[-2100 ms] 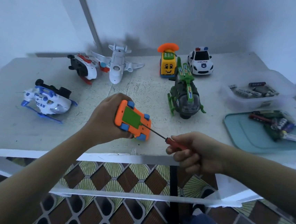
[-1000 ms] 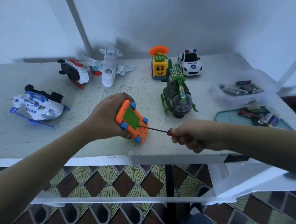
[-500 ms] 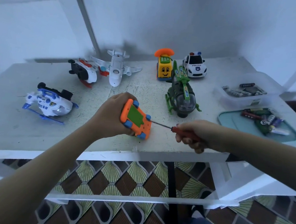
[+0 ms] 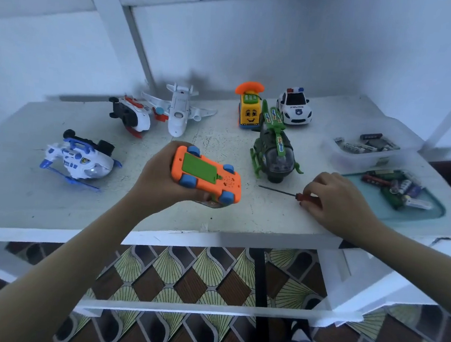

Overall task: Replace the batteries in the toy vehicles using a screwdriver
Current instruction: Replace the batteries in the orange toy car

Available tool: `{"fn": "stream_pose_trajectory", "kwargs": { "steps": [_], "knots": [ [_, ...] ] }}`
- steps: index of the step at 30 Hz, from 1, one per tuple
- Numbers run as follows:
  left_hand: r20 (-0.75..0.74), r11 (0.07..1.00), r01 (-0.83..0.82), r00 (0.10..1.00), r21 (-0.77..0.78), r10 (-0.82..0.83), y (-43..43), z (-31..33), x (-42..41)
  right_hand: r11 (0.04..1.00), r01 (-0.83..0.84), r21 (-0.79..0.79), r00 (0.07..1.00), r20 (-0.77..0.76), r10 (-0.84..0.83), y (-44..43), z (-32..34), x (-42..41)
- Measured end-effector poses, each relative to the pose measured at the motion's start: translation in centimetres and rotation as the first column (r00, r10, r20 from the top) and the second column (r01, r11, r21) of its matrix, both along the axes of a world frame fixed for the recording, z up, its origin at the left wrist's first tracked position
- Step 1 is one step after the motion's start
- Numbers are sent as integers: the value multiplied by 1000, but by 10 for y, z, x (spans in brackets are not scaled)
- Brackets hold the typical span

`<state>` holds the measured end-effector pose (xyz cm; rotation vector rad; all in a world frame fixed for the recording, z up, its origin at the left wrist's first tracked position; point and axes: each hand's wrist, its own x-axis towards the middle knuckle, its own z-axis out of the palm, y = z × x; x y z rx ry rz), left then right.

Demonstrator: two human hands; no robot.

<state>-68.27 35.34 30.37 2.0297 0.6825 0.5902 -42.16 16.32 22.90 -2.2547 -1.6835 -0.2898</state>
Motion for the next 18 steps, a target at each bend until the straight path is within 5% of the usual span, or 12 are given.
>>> {"fn": "stream_pose_trajectory", "kwargs": {
  "steps": [6, 11, 18],
  "knots": [
    [39, 982, 10, 999, -190, -2, -9, 4, 1, 997, 3, 71, 999, -41, 0, -3, -1, -6],
    [49, 962, 34, 999, -271, -21, -10, 6, 9, 955, -208, 212, 967, -103, 233, -1, 20, -39],
    [48, 930, 36, 999, -365, -20, -11, 8, 34, 822, -536, 191, 844, 125, 521, 20, 53, -53]
  ]
}}
